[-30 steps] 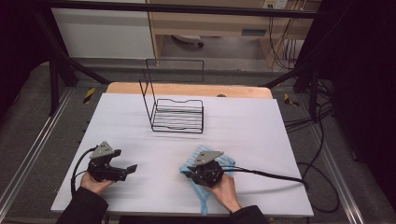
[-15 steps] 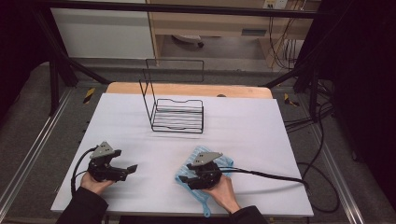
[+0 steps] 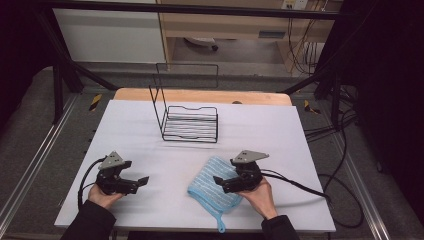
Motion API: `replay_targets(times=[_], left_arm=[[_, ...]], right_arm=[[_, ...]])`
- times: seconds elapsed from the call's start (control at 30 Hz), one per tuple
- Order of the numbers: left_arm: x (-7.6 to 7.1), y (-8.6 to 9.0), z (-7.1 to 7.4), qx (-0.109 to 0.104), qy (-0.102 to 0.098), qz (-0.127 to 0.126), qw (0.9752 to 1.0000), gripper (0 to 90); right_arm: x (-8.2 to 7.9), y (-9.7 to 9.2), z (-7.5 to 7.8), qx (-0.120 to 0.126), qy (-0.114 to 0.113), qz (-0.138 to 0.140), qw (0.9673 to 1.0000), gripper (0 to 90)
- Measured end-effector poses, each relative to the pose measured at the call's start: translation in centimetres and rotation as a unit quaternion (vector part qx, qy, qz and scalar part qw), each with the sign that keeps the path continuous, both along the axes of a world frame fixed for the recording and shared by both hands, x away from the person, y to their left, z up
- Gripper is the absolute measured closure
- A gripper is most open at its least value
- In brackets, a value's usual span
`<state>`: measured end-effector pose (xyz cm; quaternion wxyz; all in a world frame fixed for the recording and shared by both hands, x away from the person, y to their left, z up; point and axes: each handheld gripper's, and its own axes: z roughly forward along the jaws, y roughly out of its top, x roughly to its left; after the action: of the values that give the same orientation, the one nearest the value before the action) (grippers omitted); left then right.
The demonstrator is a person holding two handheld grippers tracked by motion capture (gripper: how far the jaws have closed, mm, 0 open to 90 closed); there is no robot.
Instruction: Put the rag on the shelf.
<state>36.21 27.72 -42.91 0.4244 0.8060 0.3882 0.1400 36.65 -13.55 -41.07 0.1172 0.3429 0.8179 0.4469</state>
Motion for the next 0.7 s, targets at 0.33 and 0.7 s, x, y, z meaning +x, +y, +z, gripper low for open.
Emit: replay_targets(times=[0.33,0.7], left_arm=[[-0.1,-3.1,1.5,0.000,0.001,-0.008,1.0000,8.3],[0.2,-9.2,2.6,0.015,0.022,-0.046,0.9986,17.9]], right_arm=[[0.0,-5.1,-0.6,-0.018,-0.007,-0.060,0.9980,9.3],[0.0,-6.5,-1.8,-0.027,0.010,-0.089,0.9956,17.6]])
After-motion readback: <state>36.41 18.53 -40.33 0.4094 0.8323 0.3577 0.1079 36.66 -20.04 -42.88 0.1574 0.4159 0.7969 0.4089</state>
